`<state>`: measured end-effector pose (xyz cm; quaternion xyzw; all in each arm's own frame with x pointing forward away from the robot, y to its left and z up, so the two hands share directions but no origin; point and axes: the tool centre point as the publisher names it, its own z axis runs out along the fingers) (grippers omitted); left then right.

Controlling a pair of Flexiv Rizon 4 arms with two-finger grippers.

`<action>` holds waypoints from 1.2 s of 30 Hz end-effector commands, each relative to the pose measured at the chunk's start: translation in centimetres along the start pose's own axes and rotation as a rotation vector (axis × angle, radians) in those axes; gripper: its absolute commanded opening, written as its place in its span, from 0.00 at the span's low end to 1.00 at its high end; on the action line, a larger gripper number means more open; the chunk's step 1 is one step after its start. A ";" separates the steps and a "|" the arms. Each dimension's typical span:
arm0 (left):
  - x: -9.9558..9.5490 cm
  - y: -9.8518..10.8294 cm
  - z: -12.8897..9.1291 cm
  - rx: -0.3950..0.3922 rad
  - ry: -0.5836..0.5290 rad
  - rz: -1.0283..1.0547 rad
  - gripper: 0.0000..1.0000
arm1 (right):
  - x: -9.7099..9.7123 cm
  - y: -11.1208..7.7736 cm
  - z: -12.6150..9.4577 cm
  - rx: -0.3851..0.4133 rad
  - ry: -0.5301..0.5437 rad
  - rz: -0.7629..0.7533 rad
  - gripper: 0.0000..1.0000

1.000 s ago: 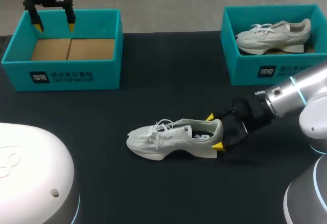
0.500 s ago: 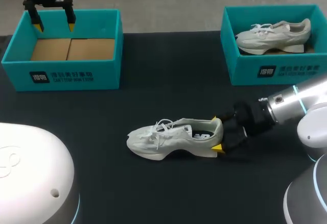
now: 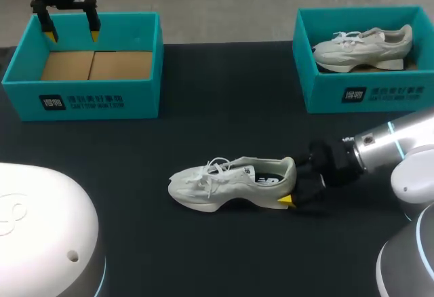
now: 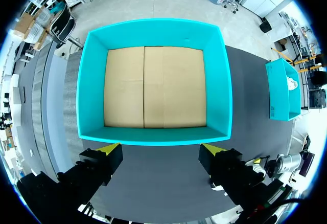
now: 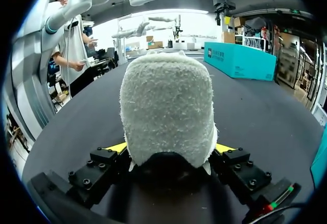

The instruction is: Take the shoe out of the shoebox, open the shoe tongue, remove and reinsert the insole, then place the shoe into the shoebox

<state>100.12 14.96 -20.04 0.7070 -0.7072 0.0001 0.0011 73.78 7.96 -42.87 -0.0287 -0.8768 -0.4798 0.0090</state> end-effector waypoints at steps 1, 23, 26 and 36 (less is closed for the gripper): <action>0.0 0.0 0.0 0.000 -0.001 0.000 1.00 | -0.1 -0.1 0.5 0.004 -0.002 0.000 0.00; 0.0 0.0 0.0 0.000 -0.001 0.000 1.00 | -0.1 -0.1 0.5 0.012 0.010 0.002 0.00; 0.0 0.0 0.0 0.000 -0.001 0.000 1.00 | -0.1 -0.1 0.5 0.012 0.010 0.002 0.00; 0.4 0.6 -0.2 0.000 0.025 -0.004 1.00 | -0.1 -0.1 0.5 0.012 0.010 0.002 0.00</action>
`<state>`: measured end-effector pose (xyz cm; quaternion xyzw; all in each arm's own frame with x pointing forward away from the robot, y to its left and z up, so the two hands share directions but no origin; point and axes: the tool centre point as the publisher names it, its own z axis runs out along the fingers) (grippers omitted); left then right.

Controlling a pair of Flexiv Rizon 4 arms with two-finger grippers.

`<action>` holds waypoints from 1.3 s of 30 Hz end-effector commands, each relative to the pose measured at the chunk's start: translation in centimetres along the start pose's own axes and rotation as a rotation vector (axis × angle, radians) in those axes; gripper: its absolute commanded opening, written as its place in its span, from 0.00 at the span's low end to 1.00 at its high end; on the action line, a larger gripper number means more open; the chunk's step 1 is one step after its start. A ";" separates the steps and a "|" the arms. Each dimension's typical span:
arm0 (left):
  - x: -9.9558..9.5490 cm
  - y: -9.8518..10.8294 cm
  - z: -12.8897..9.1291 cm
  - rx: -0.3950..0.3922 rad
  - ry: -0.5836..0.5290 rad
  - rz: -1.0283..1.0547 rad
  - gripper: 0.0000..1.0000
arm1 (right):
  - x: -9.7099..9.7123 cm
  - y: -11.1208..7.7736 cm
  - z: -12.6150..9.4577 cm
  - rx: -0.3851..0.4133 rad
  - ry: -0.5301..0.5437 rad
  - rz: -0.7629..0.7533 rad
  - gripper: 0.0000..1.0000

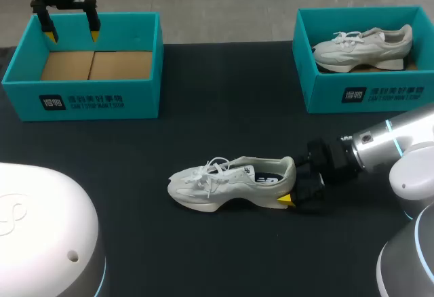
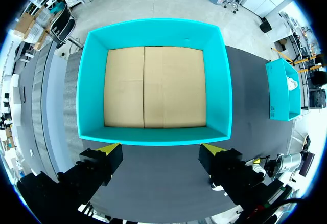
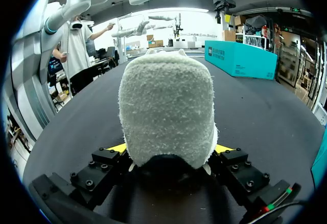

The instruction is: Take the shoe out of the shoebox, open the shoe tongue, remove and reinsert the insole, then place the shoe into the shoebox

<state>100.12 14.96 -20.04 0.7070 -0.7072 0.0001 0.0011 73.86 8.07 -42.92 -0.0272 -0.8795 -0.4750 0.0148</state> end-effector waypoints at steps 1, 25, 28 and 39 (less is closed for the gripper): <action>0.6 1.0 -0.3 -0.010 0.035 -0.027 1.00 | -0.1 -0.1 0.4 0.000 -0.001 0.000 0.00; 9.6 11.7 0.5 0.034 0.039 -0.055 1.00 | -0.1 -0.1 0.4 0.000 -0.001 0.000 0.00; 11.5 12.5 1.0 0.034 0.049 -0.047 1.00 | -0.1 -0.1 0.4 0.000 -0.001 0.000 0.00; 19.2 15.4 2.2 0.022 0.054 0.097 1.00 | -0.1 -0.1 0.4 0.000 -0.001 0.000 0.00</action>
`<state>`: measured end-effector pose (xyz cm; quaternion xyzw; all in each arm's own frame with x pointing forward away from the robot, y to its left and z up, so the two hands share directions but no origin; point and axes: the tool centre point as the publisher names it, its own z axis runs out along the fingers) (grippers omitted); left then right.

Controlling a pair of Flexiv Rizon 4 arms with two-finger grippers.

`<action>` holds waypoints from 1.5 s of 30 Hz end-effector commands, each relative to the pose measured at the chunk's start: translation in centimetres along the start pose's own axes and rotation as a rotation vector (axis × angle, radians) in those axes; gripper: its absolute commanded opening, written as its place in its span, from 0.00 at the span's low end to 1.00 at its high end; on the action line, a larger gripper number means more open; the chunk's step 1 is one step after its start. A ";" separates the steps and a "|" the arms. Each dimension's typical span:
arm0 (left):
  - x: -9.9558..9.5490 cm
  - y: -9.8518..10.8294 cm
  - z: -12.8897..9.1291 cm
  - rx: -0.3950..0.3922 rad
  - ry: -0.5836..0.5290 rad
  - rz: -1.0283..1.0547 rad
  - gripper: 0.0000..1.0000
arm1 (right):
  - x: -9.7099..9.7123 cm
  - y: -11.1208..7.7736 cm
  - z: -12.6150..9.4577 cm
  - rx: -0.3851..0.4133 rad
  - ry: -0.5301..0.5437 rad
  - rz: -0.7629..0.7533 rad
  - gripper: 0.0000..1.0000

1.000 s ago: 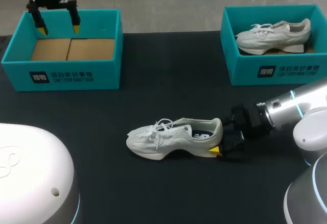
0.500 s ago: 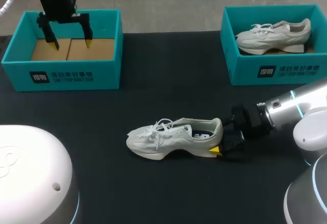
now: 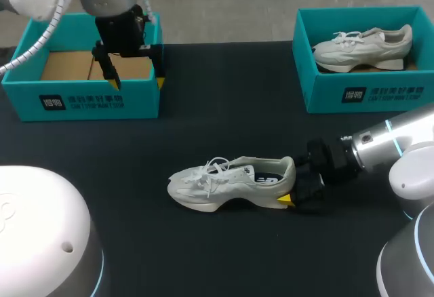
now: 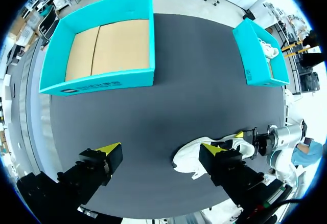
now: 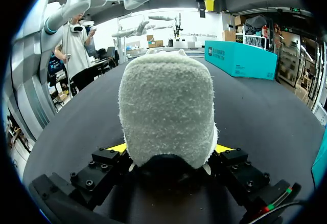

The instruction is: Take the shoe out of the shoebox, open the shoe tongue, remove and reinsert the insole, then place the shoe into the shoebox

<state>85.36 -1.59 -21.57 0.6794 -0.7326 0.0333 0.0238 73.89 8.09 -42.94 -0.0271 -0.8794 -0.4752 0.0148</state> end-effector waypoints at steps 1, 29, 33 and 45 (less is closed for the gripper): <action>3.3 0.7 1.0 0.009 -0.028 0.031 1.00 | 0.0 -0.1 0.4 0.001 -0.001 0.000 0.00; 10.1 4.2 3.7 -0.032 -0.014 0.061 1.00 | 0.0 -0.1 0.4 0.001 -0.001 0.000 0.00; 12.2 5.6 4.1 -0.036 -0.021 0.069 1.00 | 0.0 -0.1 0.4 0.001 -0.001 0.000 0.00; 17.4 8.0 7.9 -0.068 -0.032 0.176 1.00 | 0.0 -0.1 0.4 0.001 -0.001 0.000 0.00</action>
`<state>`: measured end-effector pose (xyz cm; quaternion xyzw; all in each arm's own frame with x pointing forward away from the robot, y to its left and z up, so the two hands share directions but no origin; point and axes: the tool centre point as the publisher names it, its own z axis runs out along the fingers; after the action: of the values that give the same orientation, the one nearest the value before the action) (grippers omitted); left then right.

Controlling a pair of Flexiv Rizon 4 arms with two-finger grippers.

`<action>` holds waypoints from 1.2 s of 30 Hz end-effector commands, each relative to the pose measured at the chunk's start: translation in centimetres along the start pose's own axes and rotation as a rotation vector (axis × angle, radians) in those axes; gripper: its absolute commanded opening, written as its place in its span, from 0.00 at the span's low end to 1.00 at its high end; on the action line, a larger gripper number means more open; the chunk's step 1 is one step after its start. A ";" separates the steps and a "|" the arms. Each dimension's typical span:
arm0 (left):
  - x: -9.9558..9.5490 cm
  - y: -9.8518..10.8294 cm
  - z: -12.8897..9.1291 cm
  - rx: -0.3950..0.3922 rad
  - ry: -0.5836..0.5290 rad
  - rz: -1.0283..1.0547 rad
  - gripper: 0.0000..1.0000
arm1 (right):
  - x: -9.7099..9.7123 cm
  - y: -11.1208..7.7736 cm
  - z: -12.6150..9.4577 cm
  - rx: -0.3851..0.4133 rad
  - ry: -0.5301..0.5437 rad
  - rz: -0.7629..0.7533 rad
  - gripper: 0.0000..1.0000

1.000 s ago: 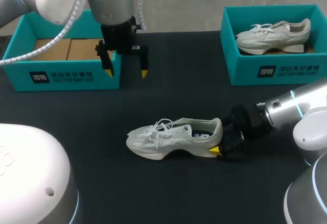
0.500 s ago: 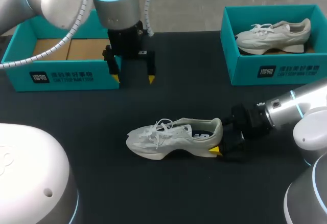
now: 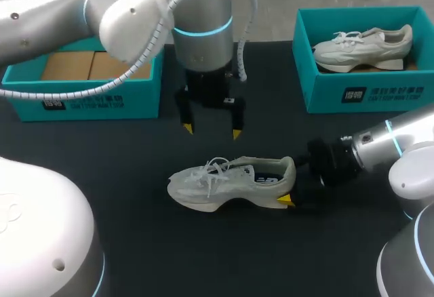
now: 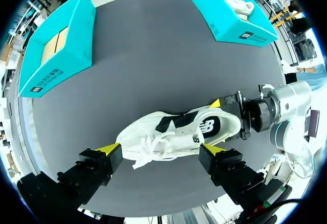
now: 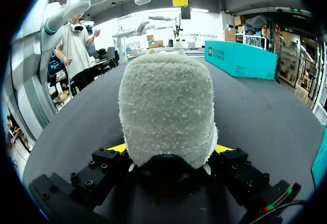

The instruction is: Take the shoe out of the shoebox, open the shoe tongue, remove and reinsert the insole, then place the shoe into the shoebox

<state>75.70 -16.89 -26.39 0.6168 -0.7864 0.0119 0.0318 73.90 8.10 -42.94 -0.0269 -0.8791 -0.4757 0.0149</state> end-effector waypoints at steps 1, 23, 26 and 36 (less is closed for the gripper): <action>1.9 -1.0 2.3 -0.024 -0.007 0.027 1.00 | 0.0 -0.1 0.4 0.002 -0.001 0.000 0.00; 5.8 -3.4 8.4 -0.004 -0.050 0.311 1.00 | 0.0 -0.1 0.4 0.002 -0.001 0.000 0.00; 6.0 -3.7 9.0 -0.012 -0.051 0.314 1.00 | 0.0 -0.1 0.4 0.002 -0.001 0.000 0.00; 5.7 -4.0 11.3 -0.045 -0.073 0.290 1.00 | 0.0 -0.1 0.4 0.002 -0.001 0.000 0.00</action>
<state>77.50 -23.77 -36.63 0.4942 -0.8690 -0.0195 0.0141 73.91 8.08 -42.94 -0.0268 -0.8788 -0.4761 0.0149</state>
